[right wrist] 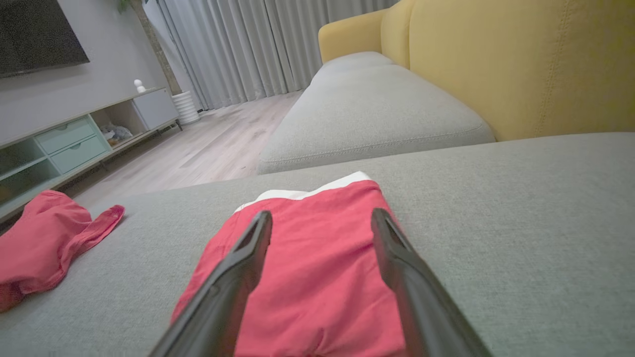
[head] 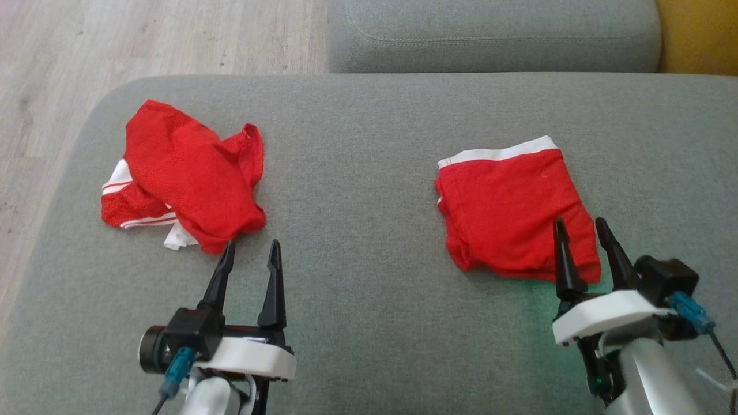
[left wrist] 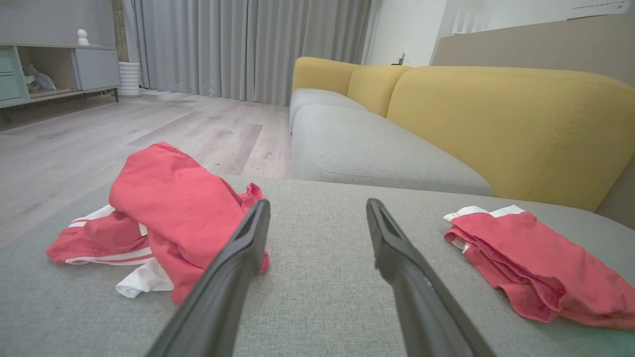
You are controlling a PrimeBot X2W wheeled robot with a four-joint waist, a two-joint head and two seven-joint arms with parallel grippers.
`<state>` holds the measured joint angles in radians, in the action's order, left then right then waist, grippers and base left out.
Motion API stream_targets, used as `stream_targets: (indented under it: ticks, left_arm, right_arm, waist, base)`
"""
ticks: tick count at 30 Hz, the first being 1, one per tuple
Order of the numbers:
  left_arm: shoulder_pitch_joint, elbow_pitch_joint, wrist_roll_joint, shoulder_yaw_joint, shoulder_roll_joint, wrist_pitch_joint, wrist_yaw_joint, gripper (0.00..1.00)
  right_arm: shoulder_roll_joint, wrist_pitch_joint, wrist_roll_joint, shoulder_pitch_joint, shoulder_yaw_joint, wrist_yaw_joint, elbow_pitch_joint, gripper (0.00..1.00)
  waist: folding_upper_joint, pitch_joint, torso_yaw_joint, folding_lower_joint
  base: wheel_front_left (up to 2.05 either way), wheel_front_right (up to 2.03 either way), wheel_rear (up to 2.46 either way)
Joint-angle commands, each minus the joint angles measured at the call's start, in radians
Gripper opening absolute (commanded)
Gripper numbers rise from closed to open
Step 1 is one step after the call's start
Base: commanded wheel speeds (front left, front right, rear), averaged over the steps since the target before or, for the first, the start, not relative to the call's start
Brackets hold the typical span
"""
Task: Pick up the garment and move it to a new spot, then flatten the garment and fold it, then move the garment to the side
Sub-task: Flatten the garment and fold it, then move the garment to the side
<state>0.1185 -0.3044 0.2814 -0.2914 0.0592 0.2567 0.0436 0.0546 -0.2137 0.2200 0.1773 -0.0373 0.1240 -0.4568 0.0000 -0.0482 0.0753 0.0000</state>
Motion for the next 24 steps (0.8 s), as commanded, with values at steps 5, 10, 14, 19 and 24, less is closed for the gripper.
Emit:
stream_targets:
  ticks: [5,10,14,19,24]
  left_arm:
    - [0.035,0.015,-0.009,0.031,0.008,0.005,-0.001,1.00]
    - [0.059,0.026,-0.014,0.035,0.007,0.005,-0.003,1.00]
    - [0.082,0.030,-0.020,0.031,0.006,0.005,-0.010,1.00]
    - [0.110,0.023,-0.022,0.021,0.003,0.005,-0.019,1.00]
    - [0.126,0.014,-0.020,0.021,0.001,0.005,-0.022,1.00]
  right_arm:
    - [-0.004,0.026,0.009,-0.005,-0.014,0.007,0.100,1.00]
    - [-0.004,0.062,-0.016,0.026,0.015,0.007,0.122,1.00]
    - [-0.004,0.130,-0.066,0.108,0.082,0.007,0.067,1.00]
    - [-0.004,0.232,-0.112,0.228,0.178,0.007,-0.053,1.00]
    - [-0.004,0.299,-0.095,0.307,0.245,0.007,-0.193,1.00]
  waist:
    - [0.0000,-0.005,0.007,0.0000]
    - [0.0000,-0.046,0.013,0.0000]
    - [0.0000,-0.086,0.021,0.0000]
    - [0.0000,-0.136,0.038,0.0000]
    - [0.0000,-0.157,0.054,0.0000]
  base:
    - [0.00,0.00,0.00]
    - [0.00,0.00,0.00]
    - [0.00,0.00,0.00]
    - [0.00,0.00,0.00]
    - [0.00,0.00,0.00]
